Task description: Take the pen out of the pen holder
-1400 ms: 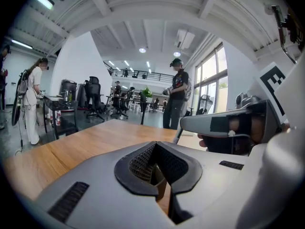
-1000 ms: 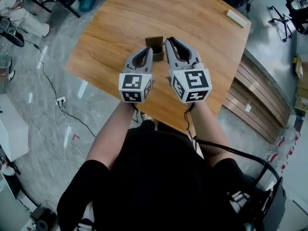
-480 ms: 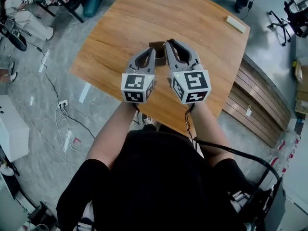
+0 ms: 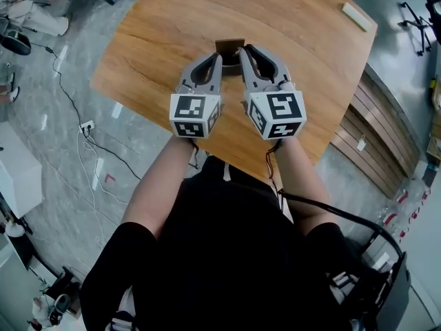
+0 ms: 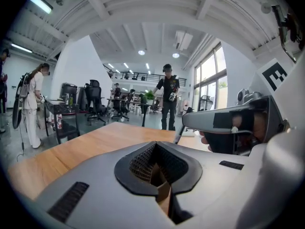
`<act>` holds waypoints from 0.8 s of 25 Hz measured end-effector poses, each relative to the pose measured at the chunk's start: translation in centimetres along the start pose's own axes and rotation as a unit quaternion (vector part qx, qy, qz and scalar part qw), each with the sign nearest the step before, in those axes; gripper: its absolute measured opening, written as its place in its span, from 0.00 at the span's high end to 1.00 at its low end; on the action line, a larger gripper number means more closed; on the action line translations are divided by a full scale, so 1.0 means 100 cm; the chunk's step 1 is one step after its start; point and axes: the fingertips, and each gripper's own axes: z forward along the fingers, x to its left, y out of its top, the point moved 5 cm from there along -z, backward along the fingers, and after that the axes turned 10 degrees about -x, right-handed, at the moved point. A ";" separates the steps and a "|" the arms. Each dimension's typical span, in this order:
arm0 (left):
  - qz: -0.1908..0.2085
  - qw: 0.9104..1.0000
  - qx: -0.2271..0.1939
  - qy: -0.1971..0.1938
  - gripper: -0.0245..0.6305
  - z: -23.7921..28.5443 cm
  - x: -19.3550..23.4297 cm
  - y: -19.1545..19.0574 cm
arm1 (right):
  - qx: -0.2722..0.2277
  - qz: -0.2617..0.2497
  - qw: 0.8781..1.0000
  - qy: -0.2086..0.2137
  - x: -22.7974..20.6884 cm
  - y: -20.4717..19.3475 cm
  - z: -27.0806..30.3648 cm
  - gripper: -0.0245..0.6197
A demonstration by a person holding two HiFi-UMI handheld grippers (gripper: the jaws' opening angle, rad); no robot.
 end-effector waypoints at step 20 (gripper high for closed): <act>-0.035 0.999 0.038 0.016 0.96 0.048 0.045 -0.100 | 0.089 0.060 0.994 -0.015 -0.035 -0.152 0.050 0.90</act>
